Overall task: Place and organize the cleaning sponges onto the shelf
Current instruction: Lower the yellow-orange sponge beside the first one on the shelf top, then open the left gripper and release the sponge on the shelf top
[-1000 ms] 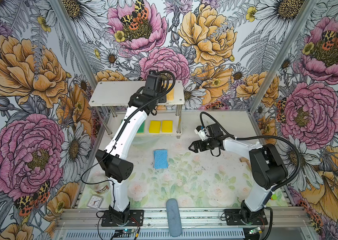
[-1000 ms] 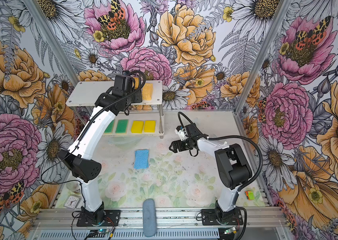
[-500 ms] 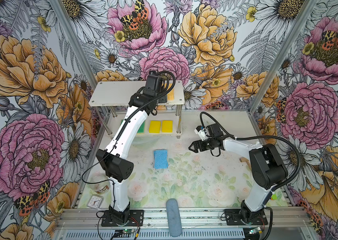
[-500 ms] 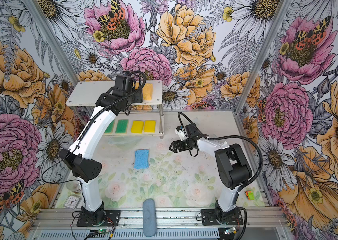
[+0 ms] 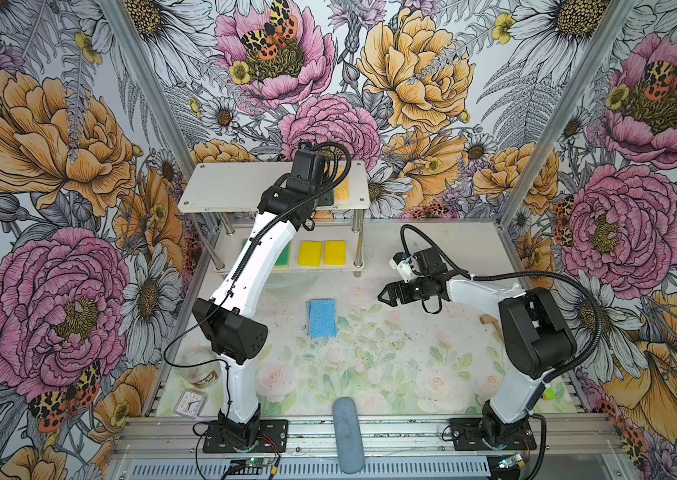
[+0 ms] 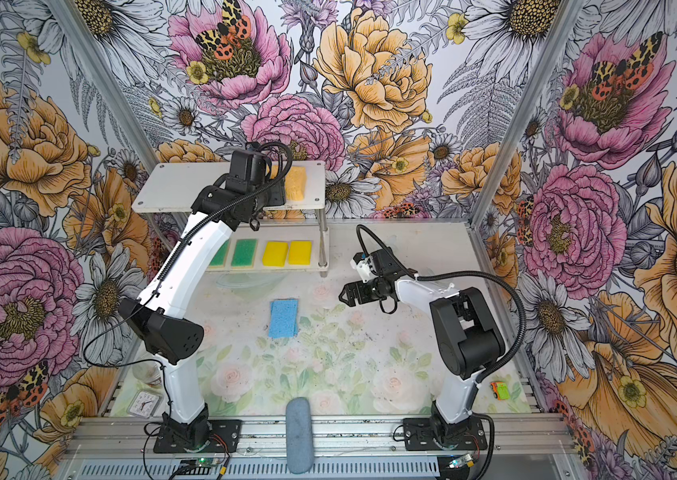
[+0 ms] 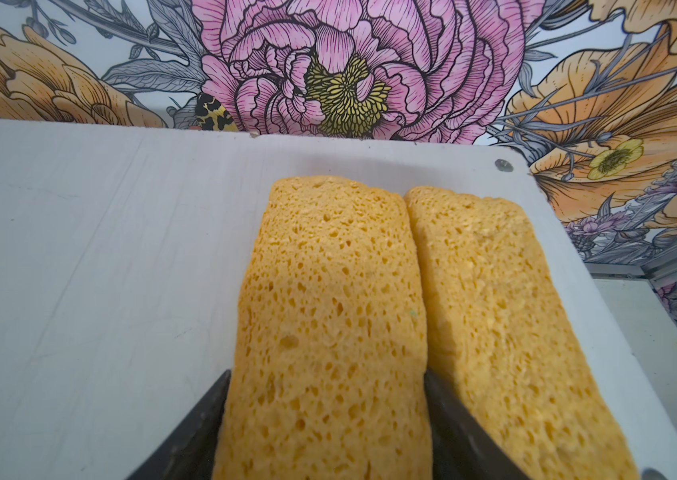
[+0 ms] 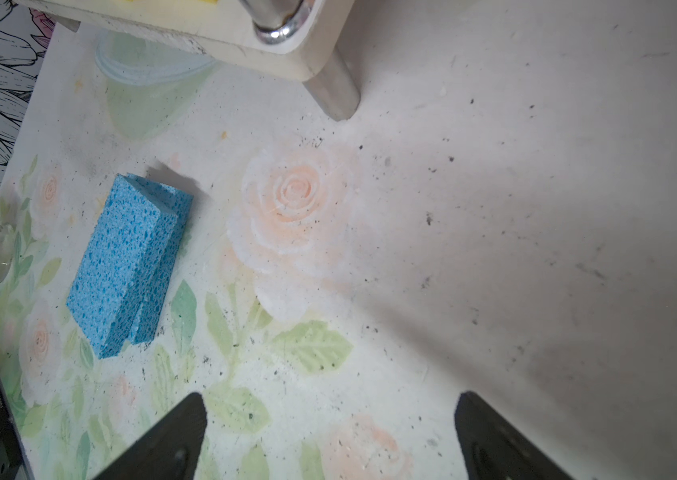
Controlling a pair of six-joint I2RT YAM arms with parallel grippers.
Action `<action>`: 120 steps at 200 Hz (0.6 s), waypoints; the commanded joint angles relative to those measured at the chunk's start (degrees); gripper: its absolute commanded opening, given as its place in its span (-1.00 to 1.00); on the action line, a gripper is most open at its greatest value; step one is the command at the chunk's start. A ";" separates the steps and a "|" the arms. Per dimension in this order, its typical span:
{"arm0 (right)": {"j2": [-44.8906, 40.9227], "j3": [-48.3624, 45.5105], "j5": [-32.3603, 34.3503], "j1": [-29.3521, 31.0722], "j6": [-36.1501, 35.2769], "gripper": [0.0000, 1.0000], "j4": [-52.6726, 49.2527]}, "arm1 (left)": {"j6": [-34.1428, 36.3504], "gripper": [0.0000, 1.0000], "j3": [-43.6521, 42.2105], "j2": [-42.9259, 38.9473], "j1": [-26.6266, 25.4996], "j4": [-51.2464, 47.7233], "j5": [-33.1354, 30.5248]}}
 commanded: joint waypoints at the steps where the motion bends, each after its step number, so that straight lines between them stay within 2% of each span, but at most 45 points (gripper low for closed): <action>1: -0.18 -0.41 -0.25 0.38 0.08 0.91 0.86 | -0.58 0.27 0.82 0.19 0.58 0.10 -0.65; 72: -0.17 -0.58 -0.32 0.39 0.12 0.91 0.82 | -2.98 0.23 -0.48 -0.67 0.66 0.18 -5.01; 120: -0.26 -0.58 -0.57 0.39 0.10 0.91 0.86 | -3.81 0.25 -0.58 -0.61 0.95 0.18 -4.09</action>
